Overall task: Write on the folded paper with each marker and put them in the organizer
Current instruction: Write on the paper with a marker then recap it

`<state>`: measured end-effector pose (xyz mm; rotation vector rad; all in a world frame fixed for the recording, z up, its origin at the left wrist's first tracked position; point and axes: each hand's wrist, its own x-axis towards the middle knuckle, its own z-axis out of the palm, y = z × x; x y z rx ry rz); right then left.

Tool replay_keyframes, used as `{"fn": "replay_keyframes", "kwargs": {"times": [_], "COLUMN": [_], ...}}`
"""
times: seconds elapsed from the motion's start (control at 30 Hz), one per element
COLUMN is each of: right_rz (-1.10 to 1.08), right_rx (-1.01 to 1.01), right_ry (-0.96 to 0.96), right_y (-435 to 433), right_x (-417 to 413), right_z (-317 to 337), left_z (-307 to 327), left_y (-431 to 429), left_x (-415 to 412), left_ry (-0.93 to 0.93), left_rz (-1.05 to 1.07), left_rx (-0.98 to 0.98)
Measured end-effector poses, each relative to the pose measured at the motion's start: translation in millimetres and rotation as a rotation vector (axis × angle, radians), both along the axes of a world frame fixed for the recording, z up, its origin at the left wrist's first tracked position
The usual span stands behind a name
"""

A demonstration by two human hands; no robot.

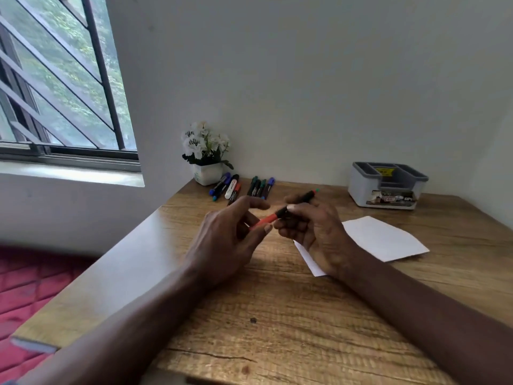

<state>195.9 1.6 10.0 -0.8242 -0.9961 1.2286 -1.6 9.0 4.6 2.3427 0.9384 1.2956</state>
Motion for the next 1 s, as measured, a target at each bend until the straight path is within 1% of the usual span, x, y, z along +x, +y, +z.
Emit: {"fn": "replay_keyframes", "kwargs": {"times": [0.1, 0.2, 0.37, 0.67, 0.87, 0.93, 1.0], "right_rz": [0.086, 0.095, 0.155, 0.130, 0.082, 0.078, 0.015], "right_rx": [-0.018, -0.044, -0.127, -0.128, -0.165, -0.149, -0.145], "right_ry": [-0.019, -0.063, -0.081, -0.095, 0.005, 0.065, 0.155], "right_y": [-1.3, -1.1, -4.0, -9.1, -6.8, -6.9, -6.9], "right_x": [1.1, 0.0, -3.4, -6.9, -4.5, -3.6, -2.0], "right_z": [3.6, 3.7, 7.8, 10.6, 10.6, 9.4, 8.0], "left_z": [-1.0, -1.4, -1.8, 0.9, 0.9, 1.0, 0.3], "left_y": [3.2, 3.7, 2.8, -4.0, -12.7, -10.8, -5.5], "left_x": [0.1, 0.9, 10.9, 14.4, 14.5, 11.9, 7.2], "left_ry": [0.015, 0.034, 0.015, 0.103, 0.107, 0.060, -0.055], "left_rz": [0.040, 0.058, 0.079, 0.062, 0.032, 0.033, 0.027], "left_rx": [0.025, 0.047, 0.028, 0.064, 0.146, 0.144, 0.084]}}
